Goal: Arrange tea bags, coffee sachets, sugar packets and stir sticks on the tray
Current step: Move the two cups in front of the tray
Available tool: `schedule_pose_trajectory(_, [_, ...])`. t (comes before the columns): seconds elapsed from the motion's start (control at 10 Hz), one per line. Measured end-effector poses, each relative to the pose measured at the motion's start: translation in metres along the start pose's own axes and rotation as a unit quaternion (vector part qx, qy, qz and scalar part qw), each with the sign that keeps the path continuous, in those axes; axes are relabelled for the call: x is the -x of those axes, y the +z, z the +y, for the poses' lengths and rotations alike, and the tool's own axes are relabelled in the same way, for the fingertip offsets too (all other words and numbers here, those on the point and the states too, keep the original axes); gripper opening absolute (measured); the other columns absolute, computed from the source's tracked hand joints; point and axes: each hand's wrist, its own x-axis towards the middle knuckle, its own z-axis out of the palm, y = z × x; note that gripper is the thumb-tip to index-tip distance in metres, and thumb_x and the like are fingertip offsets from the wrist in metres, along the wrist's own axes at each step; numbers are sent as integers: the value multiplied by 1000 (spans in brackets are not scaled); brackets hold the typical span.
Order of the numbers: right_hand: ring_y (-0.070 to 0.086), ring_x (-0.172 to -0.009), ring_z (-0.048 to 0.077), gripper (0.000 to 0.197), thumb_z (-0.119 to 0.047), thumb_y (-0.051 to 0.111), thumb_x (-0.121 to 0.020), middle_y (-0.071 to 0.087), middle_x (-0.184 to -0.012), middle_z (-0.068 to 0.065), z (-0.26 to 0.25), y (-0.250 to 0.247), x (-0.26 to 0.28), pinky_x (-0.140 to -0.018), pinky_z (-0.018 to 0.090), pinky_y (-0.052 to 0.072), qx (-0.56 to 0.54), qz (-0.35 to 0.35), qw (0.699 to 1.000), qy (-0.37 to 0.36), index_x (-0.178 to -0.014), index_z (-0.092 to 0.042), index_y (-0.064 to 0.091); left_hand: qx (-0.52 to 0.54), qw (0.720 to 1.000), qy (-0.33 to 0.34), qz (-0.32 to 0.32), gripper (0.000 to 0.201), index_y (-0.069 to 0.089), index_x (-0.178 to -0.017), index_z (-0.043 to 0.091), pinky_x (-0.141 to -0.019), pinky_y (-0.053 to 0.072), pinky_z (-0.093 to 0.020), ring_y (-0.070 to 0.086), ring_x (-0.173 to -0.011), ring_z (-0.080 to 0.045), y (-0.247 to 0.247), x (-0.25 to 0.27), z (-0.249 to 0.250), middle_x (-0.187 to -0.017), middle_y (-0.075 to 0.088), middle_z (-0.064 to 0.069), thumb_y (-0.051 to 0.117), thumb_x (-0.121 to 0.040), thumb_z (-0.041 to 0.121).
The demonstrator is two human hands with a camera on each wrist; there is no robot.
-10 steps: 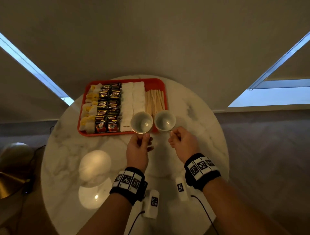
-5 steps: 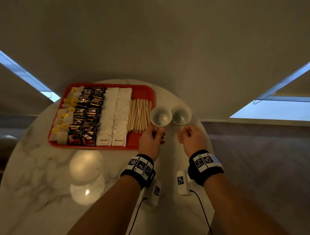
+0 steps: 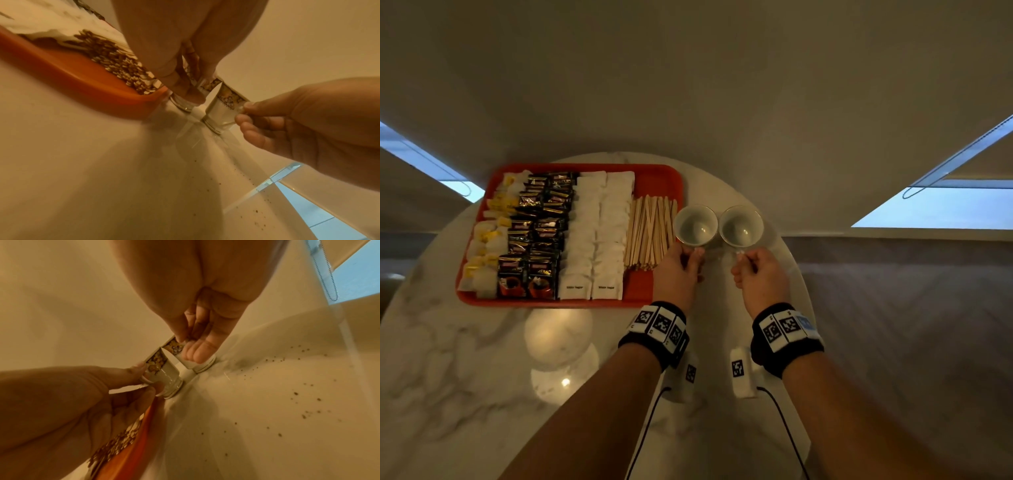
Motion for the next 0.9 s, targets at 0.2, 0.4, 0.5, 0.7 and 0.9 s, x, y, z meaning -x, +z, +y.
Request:
schedule_pose_trajectory(0.2, [67, -76, 15, 14, -31, 58, -99, 69, -80, -6, 3, -2, 0, -79, 41, 59, 38, 23, 999, -10, -93, -20, 65, -69, 998, 10, -5, 23, 62, -115, 18, -90, 54, -35, 68, -95, -15, -4, -3, 1, -100, 71, 2, 57, -102, 37])
schedule_pose_trajectory(0.4, [67, -81, 16, 20, -36, 60, -98, 69, -84, -4, 0, -3, 2, -81, 38, 58, 59, 21, 998, -12, -99, -18, 69, -98, 995, 13, -5, 25, 62, -115, 16, -89, 53, -32, 68, -96, -17, -7, -3, 6, -103, 71, -1, 57, -101, 37])
schedule_pose_trajectory(0.5, [67, -80, 16, 19, -35, 61, -98, 69, -84, -4, 0, -2, 2, -82, 39, 58, 56, 20, 998, -7, -99, -18, 70, -112, 994, 10, -9, 27, 62, -117, 15, -88, 52, -32, 67, -97, -17, -7, 0, 8, -105, 71, -1, 56, -102, 37])
schedule_pose_trajectory(0.7, [63, -78, 11, 22, -37, 63, -97, 69, -86, -6, -4, -6, 4, -69, 23, 50, 68, 17, 998, -12, -103, -17, 70, -129, 992, 8, -13, 30, 62, -117, 16, -86, 54, -32, 68, -94, -16, -10, -1, 9, -105, 72, 0, 57, -100, 41])
schedule_pose_trajectory(0.9, [65, -77, 10, 28, -48, 62, -94, 69, -84, -7, 2, -17, 25, -67, 23, 48, 61, 6, 998, 24, -95, -21, 67, -140, 990, -7, -6, 41, 61, -114, 16, -76, 45, -24, 60, -84, -10, -24, 15, 10, -96, 65, 6, 55, -98, 54])
